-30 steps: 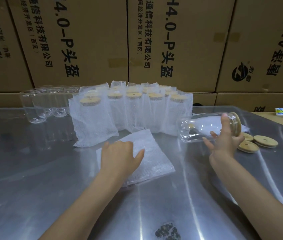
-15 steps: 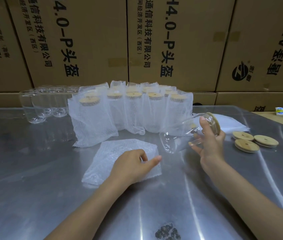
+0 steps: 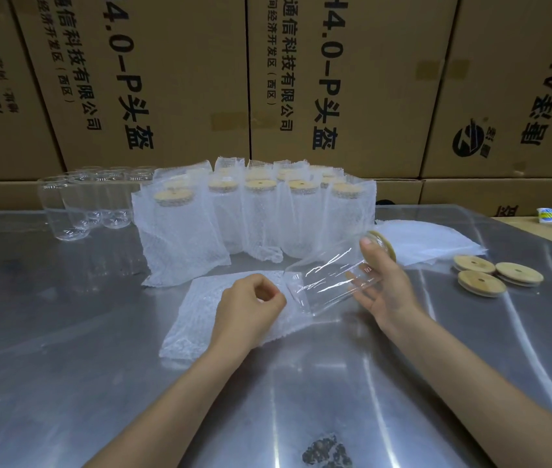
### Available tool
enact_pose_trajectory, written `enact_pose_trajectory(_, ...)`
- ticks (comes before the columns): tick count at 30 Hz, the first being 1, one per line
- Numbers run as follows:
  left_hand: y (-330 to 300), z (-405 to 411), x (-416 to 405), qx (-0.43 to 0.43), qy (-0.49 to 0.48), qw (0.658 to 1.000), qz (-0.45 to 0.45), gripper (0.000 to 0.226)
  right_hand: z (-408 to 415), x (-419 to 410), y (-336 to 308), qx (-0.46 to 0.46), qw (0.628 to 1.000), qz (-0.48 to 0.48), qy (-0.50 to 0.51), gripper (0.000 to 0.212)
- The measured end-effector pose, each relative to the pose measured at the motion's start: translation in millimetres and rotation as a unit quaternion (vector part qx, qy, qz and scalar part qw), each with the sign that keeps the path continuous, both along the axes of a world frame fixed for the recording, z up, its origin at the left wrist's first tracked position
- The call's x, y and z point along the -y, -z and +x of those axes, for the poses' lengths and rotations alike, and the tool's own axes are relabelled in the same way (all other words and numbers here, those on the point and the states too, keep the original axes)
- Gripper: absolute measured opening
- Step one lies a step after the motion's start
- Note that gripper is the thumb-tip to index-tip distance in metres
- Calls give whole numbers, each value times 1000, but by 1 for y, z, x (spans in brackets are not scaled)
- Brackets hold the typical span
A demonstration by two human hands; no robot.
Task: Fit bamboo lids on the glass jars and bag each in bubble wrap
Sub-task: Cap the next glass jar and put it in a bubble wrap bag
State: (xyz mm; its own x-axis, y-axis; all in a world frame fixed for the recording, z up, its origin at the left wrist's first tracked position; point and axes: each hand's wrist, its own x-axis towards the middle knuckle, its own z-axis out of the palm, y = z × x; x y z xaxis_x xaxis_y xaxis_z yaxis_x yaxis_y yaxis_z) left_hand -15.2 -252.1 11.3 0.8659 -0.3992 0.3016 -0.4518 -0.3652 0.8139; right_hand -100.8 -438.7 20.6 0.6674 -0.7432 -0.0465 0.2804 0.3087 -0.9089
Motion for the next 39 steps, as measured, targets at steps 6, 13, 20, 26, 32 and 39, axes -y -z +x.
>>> enact_pose_trajectory(6, -4, 1, -2, 10, 7, 985, -171, 15, 1, -2, 0, -30, 999, -29, 1, 64)
enact_pose_trajectory(13, -8, -5, 3, -32, 73, 961, -264, 9, 0, -3, 3, -8, 1000, -10, -18, 34)
enact_pose_trajectory(20, -9, 0, 1, -285, 93, 899, -320, 16, 0, -6, 3, -4, 1000, 23, -20, 24)
enact_pose_trajectory(26, -9, 5, 0, -400, 166, 851, -295, 47, 0, -7, 3, -3, 999, 30, -18, 35)
enact_pose_trajectory(32, -3, 3, 1, -352, 192, 889, -219, 73, -2, -7, 0, 10, 998, 51, -22, 22)
enact_pose_trajectory(39, 3, 7, 6, -265, 127, 939, -178, 54, 0, -7, -1, 27, 998, 55, -28, 25)
